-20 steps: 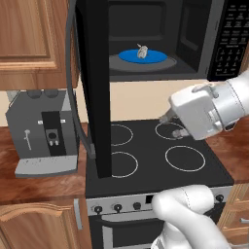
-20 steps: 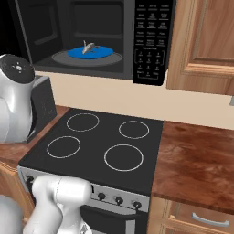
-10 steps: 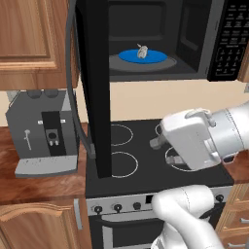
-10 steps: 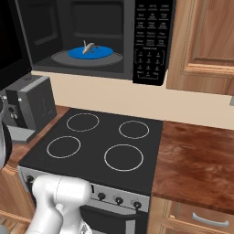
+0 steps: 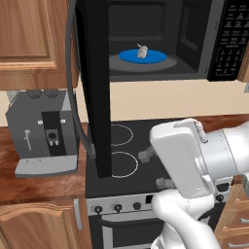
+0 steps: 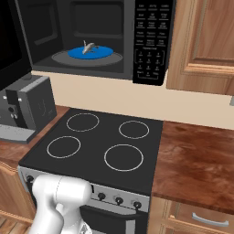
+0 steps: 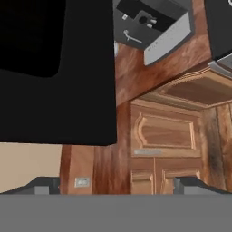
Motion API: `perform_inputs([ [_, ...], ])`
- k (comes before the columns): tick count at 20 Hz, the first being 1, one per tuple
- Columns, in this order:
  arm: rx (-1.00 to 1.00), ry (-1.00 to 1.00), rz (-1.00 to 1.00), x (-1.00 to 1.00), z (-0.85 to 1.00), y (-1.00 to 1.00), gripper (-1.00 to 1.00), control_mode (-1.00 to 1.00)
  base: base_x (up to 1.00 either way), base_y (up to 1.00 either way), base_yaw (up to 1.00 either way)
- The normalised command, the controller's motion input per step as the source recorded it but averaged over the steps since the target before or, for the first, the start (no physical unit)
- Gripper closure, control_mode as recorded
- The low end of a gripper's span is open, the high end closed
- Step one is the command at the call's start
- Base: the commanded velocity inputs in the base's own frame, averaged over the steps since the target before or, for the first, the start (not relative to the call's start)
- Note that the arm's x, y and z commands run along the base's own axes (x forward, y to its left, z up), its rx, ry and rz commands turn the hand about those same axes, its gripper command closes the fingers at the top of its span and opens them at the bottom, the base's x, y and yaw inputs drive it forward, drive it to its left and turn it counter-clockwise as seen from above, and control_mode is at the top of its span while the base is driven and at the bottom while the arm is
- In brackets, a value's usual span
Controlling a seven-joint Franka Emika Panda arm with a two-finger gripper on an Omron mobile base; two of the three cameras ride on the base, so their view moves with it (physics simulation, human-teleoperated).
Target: Transport the fish from the fridge to the microwave and turn on the microwave.
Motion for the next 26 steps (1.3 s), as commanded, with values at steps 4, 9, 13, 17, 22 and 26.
perform_inputs([
  [4,0.02,0.09,-0.05,-0.23,-0.11,0.14,-1.0,-1.0,0.0,0.0,0.0],
  [9,0.0,0.06,-0.05,-0.26,-0.07,0.16,-1.0,-1.0,0.0,0.0,0.0],
  [13,0.0,0.05,-0.04,-0.29,0.0,0.09,-1.0,-1.0,0.0,0.0,0.0],
  [17,0.0,0.05,-0.02,-0.29,0.0,0.09,-1.0,-1.0,0.0,0.0,0.0],
  [22,0.0,0.01,-0.01,-0.31,0.0,0.07,-1.0,-1.0,0.0,0.0,0.0],
  [26,0.0,0.03,-0.02,-0.23,0.0,0.11,-1.0,-1.0,0.0,0.0,0.0],
])
